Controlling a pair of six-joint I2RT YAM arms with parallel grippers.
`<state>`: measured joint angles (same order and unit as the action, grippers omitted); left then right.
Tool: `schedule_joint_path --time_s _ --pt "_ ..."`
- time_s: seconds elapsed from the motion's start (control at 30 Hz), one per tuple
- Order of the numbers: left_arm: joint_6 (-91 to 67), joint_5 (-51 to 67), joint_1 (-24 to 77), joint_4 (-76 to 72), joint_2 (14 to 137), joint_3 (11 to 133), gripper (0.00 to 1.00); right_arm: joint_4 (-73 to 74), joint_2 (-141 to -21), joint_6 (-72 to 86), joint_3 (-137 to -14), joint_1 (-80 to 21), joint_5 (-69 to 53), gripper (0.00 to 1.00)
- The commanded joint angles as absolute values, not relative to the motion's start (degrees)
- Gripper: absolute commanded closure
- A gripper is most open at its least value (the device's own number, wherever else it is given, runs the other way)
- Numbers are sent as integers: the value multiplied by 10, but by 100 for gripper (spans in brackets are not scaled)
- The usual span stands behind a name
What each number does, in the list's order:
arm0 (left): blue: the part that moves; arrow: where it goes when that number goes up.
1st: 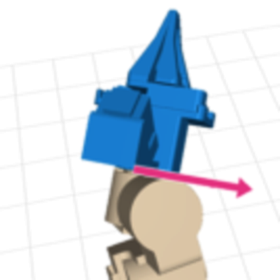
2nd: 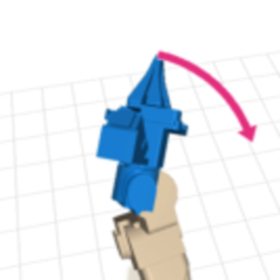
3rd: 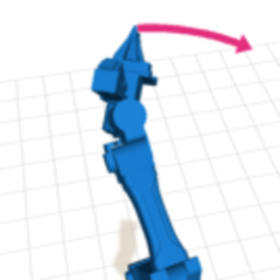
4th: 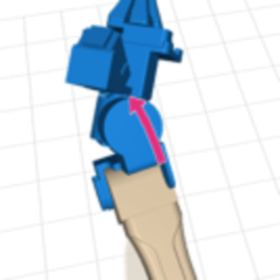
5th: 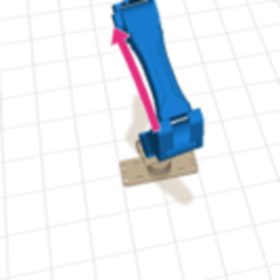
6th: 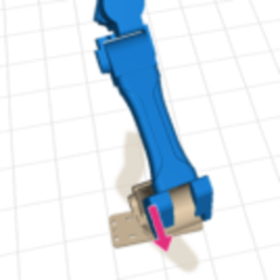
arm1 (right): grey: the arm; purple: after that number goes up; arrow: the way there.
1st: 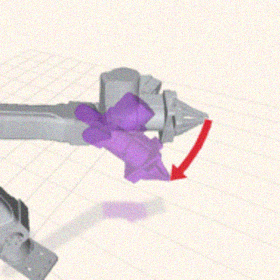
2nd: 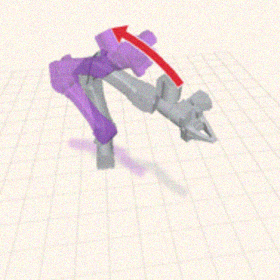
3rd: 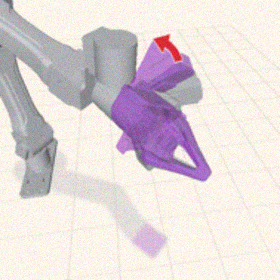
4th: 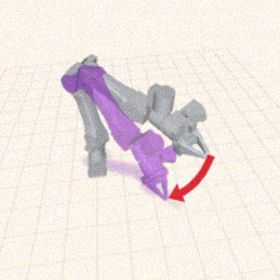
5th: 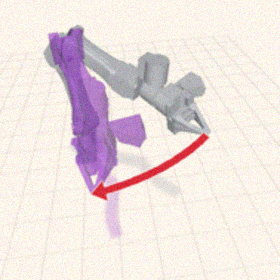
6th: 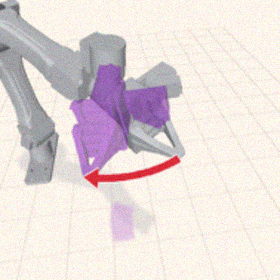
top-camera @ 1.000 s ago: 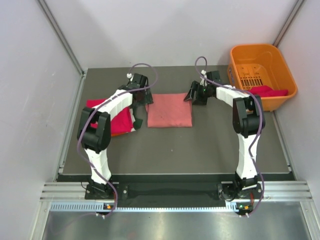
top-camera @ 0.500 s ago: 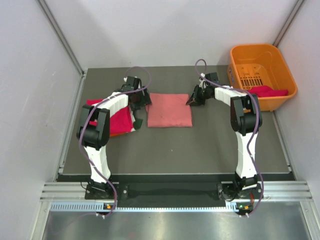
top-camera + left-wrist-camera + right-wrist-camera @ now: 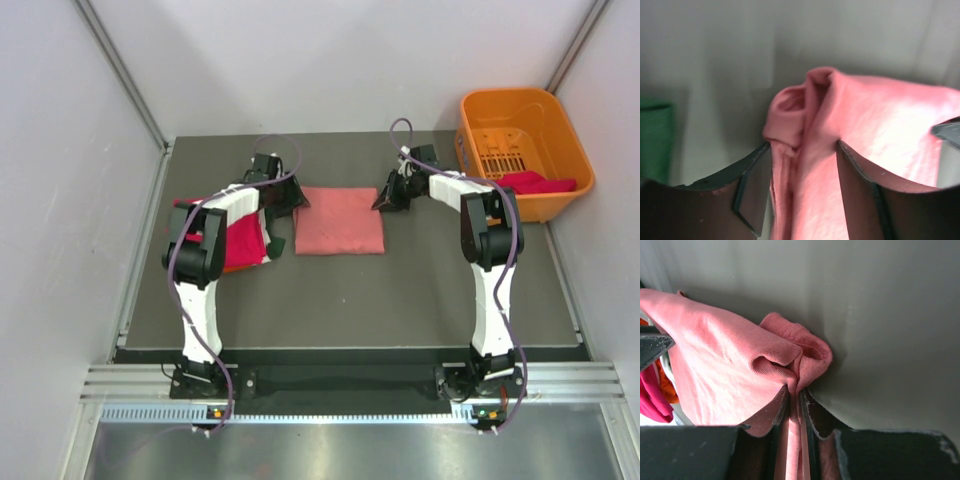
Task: Fold and stack the t-shirts
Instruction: Neatly place the folded tshirt to the corner
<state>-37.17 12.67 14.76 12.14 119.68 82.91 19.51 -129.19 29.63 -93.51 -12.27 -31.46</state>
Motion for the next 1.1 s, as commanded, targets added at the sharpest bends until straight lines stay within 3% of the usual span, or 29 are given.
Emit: schedule_joint_path --time_s 0.0,0.13,0.2,0.23,0.3,0.6,0.73,0.9,1.07 --pt "-394 162 149 102 1233 831 43 193 -1289 286 -946 -128 -300 87" --pt "-401 159 149 93 1253 836 63 197 -1284 282 -946 -129 -297 89" --pt "-401 156 149 91 1258 845 81 198 -1278 279 -944 -129 -293 91" --pt "-401 162 149 84 1257 845 88 197 -1274 277 -943 -129 -293 98" --pt "-396 173 149 74 1250 839 100 193 -1255 269 -931 -132 -292 100" --pt "-362 118 166 90 1072 745 100 148 -1065 239 -823 -169 -241 100" --pt "-371 109 169 110 937 673 100 145 -959 229 -778 -184 -235 100" --pt "-347 26 167 234 790 659 100 192 -883 210 -769 -241 -193 100" --pt "-327 -44 157 394 691 721 100 216 -828 228 -788 -309 -159 100"
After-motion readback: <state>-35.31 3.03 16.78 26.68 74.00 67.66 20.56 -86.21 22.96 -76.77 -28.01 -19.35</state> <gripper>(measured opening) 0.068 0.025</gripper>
